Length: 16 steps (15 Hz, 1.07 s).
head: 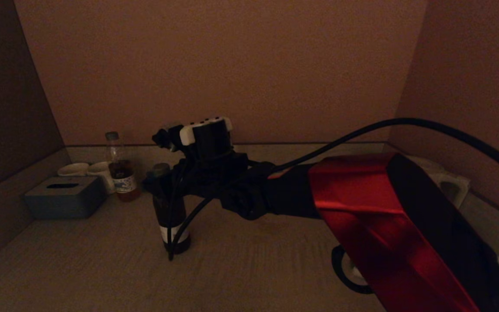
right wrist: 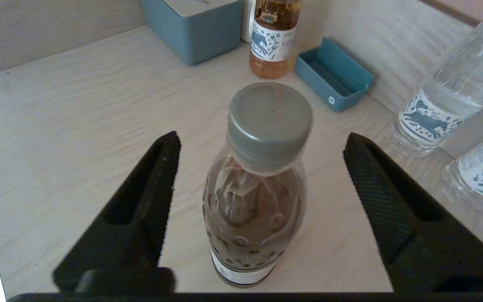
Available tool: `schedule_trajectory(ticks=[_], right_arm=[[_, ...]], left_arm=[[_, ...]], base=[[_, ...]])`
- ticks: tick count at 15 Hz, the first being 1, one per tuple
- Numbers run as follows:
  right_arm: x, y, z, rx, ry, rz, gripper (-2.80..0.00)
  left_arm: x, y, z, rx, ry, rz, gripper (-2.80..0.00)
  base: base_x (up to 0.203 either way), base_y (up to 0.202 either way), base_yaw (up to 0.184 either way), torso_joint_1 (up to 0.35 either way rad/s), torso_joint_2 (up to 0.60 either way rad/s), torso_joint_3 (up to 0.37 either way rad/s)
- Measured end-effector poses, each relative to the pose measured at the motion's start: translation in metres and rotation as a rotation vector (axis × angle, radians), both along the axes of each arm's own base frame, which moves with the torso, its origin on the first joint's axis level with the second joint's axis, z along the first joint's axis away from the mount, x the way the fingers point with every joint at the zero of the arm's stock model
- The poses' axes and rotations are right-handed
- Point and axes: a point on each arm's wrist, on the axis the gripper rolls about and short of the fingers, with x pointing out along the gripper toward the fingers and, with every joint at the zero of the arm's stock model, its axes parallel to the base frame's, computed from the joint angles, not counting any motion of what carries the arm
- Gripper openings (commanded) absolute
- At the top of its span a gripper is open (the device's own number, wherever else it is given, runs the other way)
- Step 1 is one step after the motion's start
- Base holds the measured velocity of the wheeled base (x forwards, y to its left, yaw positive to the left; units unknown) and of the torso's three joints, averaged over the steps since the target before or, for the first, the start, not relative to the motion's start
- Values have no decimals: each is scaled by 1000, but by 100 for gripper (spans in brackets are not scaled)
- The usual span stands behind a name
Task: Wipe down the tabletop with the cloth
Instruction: Place the bottle at the back of the table, then pick up the tablecloth
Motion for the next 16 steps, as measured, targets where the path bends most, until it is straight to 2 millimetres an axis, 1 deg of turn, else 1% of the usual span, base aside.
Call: schedule_trajectory(ticks=[1, 3, 5, 6, 8, 10, 12, 13, 14, 16], right_arm=[[-1, -1, 3, 0, -4, 0, 0], [-5, -7, 15, 7, -21, -8, 0], [-10, -19, 30, 7, -35, -20, 0], [-13, -27, 40, 8, -45, -29, 0], [-21, -51, 62, 13, -63, -54, 0], [-28, -73, 76, 14, -70, -81, 0], [-40, -98, 94, 23, -84, -112, 0], [-48, -112, 99, 20, -85, -133, -109], [-54, -127, 101, 11, -80, -161, -280], [-63, -156, 104, 1, -73, -223, -280]], left_arm=[[0, 0, 0, 0, 0, 0, -280], [0, 0, 0, 0, 0, 0, -280], [0, 0, 0, 0, 0, -1, -280], [0, 0, 0, 0, 0, 0, -280], [0, 0, 0, 0, 0, 0, -280], [0, 0, 0, 0, 0, 0, -280], [0, 0, 0, 1, 0, 0, -280], [0, 0, 0, 0, 0, 0, -280], [0, 0, 0, 1, 0, 0, -280], [0, 0, 0, 0, 0, 0, -280]], base=[[0, 0, 0, 0, 0, 0], [0, 0, 0, 0, 0, 0], [0, 0, 0, 0, 0, 0], [0, 0, 0, 0, 0, 0], [0, 0, 0, 0, 0, 0], [0, 0, 0, 0, 0, 0], [0, 0, 0, 0, 0, 0], [0, 0, 0, 0, 0, 0], [0, 0, 0, 0, 0, 0], [0, 0, 0, 0, 0, 0]])
